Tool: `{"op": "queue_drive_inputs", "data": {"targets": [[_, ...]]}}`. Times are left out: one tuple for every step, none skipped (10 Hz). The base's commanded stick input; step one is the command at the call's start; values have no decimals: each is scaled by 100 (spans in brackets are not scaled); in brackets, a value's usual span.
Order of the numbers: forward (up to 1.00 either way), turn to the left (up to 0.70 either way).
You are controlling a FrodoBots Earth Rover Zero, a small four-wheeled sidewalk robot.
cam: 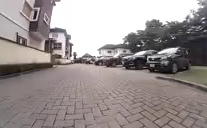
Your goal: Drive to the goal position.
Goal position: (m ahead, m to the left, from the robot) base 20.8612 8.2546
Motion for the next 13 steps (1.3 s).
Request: {"op": "queue_drive_inputs", "data": {"targets": [[70, 0], [70, 0], [70, 0], [70, 0], [70, 0], [70, 0], [70, 0], [70, 0], [70, 0], [70, 0], [70, 0], [70, 0], [70, 0]]}}
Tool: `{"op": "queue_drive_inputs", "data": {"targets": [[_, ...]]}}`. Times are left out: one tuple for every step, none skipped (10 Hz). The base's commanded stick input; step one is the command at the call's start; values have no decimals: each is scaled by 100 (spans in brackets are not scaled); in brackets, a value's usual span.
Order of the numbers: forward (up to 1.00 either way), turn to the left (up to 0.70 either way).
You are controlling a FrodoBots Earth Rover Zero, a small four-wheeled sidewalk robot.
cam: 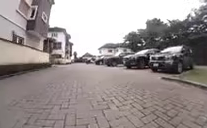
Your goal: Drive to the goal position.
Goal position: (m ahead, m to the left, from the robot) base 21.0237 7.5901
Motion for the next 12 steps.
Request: {"op": "queue_drive_inputs", "data": {"targets": [[70, 0], [70, 0], [70, 0], [70, 0], [70, 0], [70, 0], [70, 0], [70, 0], [70, 0], [70, 0], [70, 0], [70, 0]]}}
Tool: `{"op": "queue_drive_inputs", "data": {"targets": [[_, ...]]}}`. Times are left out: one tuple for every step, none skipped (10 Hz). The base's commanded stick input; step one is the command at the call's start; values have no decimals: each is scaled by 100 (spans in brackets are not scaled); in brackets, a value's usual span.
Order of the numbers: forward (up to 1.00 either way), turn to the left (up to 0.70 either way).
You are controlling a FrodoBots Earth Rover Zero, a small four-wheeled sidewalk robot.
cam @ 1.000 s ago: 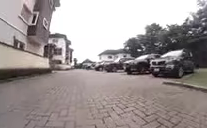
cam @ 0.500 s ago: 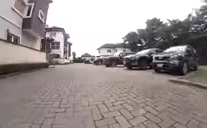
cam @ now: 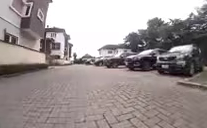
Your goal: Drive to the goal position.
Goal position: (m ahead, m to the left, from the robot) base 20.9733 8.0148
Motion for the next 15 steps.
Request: {"op": "queue_drive_inputs", "data": {"targets": [[70, 0], [70, 0], [70, 0], [70, 0], [70, 0], [70, 0], [70, 0], [70, 0], [70, 0], [70, 0], [70, 0], [70, 0], [70, 0], [70, 0], [70, 0]]}}
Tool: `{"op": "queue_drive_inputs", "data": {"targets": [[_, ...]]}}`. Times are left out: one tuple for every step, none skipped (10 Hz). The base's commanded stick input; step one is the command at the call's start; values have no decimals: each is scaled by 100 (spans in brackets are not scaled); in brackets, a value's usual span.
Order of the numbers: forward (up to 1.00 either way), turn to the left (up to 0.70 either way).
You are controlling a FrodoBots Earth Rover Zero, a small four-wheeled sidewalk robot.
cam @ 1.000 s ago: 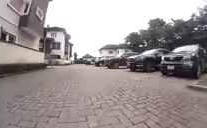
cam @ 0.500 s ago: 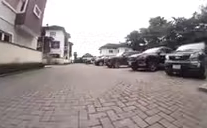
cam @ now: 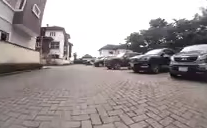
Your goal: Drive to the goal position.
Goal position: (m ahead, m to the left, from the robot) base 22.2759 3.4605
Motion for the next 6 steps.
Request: {"op": "queue_drive_inputs", "data": {"targets": [[70, 0], [70, 35], [70, 0], [70, 0], [70, 0], [70, 0]]}}
